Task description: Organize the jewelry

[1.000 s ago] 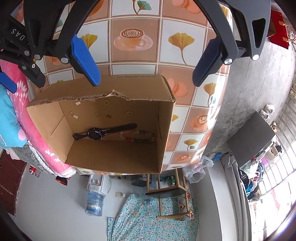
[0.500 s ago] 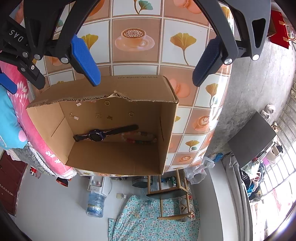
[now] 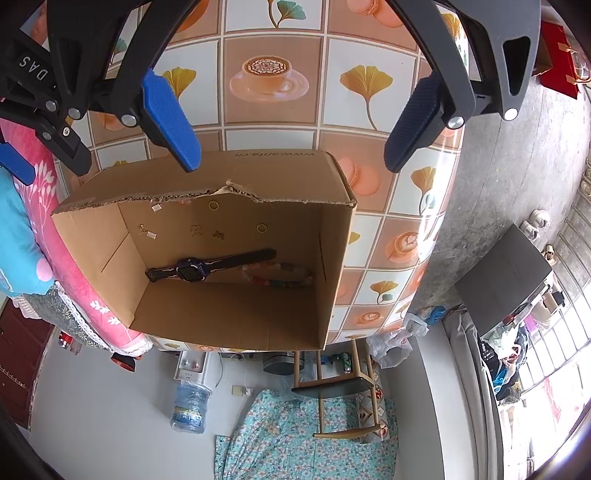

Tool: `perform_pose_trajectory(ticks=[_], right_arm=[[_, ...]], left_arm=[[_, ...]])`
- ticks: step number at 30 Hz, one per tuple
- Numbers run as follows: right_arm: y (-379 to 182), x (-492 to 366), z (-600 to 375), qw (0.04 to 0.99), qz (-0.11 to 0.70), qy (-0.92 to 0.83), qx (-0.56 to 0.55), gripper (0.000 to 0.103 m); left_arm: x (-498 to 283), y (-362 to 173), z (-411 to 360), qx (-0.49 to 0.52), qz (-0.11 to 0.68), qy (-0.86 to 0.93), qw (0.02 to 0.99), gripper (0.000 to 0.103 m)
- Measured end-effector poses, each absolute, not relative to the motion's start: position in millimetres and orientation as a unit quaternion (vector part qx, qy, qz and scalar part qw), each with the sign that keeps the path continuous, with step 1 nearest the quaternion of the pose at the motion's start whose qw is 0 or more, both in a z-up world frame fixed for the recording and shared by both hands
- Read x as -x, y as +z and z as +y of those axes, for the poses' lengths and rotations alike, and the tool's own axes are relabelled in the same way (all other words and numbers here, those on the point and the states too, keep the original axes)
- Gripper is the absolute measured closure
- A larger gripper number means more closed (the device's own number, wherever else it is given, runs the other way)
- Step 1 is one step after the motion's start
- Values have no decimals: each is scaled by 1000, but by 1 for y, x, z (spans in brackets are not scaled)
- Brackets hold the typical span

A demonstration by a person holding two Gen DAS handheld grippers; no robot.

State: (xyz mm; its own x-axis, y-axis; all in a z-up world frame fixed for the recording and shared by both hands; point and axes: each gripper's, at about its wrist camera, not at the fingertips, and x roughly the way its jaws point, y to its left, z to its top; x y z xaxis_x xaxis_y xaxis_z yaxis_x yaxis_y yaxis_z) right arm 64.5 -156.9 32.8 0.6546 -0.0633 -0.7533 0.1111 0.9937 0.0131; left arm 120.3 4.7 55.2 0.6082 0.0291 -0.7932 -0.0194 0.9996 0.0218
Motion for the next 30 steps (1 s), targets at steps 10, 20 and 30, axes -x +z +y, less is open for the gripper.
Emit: perform_pose_trajectory(ticks=[10,20,30], right_arm=[[31,-63,-155,908,414,-48,-30,8],[30,-64,-156,908,415,-47,-30,8],[31,-65,-158,908,415,-46,-30,8]], left_arm=[[-121,52,5,-5,444,13,896,5],[-121,53,5,-4,444,13,896,5],[-121,53,6,-4,445,13,896,5]])
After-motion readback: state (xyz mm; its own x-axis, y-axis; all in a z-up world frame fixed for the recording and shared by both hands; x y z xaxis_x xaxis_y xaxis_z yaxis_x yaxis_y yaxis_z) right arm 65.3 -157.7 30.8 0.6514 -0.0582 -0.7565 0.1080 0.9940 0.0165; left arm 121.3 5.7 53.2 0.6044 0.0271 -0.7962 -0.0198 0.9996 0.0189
